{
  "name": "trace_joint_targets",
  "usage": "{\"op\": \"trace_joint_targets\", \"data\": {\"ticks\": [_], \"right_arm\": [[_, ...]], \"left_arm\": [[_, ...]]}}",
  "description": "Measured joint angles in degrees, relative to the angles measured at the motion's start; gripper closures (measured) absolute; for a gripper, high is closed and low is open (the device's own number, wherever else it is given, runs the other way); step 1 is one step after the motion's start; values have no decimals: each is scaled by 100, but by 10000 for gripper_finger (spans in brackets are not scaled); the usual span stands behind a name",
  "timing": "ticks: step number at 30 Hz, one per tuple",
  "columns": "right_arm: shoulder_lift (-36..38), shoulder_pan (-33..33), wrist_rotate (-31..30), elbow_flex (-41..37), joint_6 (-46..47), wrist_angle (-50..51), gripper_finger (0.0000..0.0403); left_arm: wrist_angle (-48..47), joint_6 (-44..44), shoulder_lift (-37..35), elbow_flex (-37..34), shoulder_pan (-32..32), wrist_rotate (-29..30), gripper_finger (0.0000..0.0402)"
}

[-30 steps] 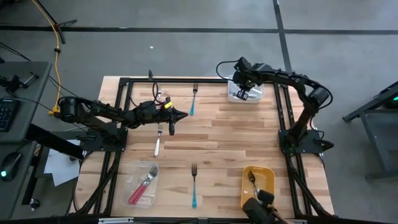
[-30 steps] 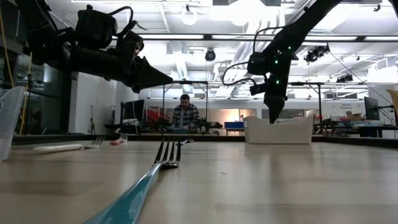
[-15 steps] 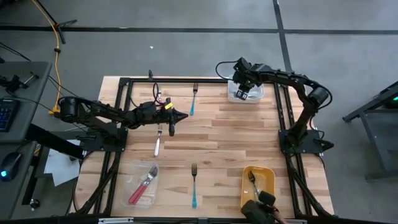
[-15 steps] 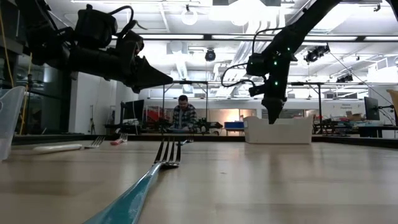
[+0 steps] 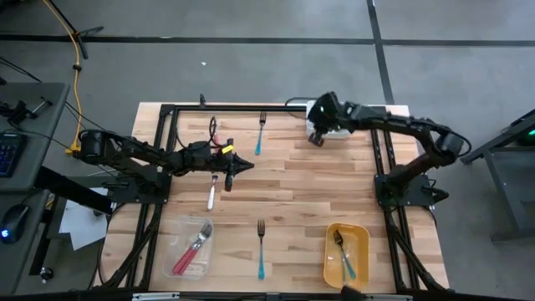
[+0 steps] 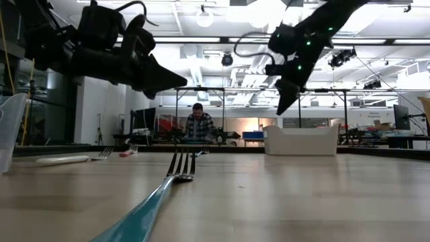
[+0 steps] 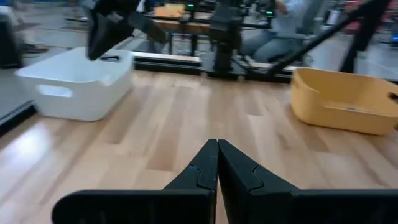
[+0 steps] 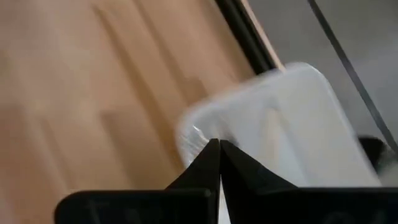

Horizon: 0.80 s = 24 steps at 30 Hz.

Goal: Sort silverware by color (type)
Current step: Put the bottom blue fork into the yellow bin

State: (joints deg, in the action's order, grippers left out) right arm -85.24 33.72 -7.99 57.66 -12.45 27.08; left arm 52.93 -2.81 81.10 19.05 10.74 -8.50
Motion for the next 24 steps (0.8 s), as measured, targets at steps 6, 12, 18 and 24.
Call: {"op": "trace_joint_targets", "data": {"ticks": [6,12,18,24], "right_arm": [[628,-827,-16,-1003,894,-1333,400],[905,-1626,-386,-1751,1350,-3024,400],[912,-1941,-539,-2088,1463,-3610,401],[910,-2176,-861,-2119,1516,-3621,401]], "left_arm": [[-28,33,0,0,-119,-14,401],[-689,-359,0,178,-207,-300,401],[-1468,-597,126,380,-560,-323,387],[-1418,-1247,661,611,-1004,-887,354]]}}
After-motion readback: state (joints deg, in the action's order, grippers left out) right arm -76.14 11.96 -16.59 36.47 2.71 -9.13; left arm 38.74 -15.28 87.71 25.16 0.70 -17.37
